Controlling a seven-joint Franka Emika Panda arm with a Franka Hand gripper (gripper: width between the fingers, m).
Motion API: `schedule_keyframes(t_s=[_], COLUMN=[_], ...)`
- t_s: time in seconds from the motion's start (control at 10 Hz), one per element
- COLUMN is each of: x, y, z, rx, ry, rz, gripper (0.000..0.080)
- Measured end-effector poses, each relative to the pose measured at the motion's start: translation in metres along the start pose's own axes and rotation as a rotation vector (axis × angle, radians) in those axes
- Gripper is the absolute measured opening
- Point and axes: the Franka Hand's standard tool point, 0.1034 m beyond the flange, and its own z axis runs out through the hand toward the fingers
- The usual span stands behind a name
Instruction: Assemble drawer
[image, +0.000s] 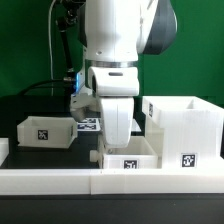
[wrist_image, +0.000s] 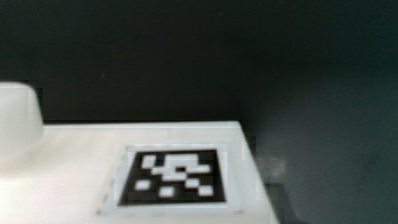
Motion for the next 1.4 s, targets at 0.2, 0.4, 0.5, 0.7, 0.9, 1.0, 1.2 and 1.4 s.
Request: schedule_keyframes(t_s=[0.2,0.4,0.5,0.7,0.9,1.0,1.2,1.4], x=[-0.0009,-0.0010,0.0009,0.0037,0.0057,0.0066,0.0066,0.0057], y=[0.0001,0.0001,0.0003,0.0005,0.0005,0.0005,0.0001,-0.0002], z=[0.0006,0.0007,0.0006,-0.0008,-0.0011,-0.0009,0.0001,0.0018], rx=[0.000,0.000,-0.001,0.001,0.003,0.001,-0.009,-0.026], ry=[0.000,0.000,0.001,0.003,0.004,0.004,0.003,0.004], rz=[0.004,0.008,0.012,0.009,0.014,0.004,-0.011,-0.008], gripper=[0.0042,0.0042,0.0042,0.0042,0.0042,0.0042,0.0042,0.0042])
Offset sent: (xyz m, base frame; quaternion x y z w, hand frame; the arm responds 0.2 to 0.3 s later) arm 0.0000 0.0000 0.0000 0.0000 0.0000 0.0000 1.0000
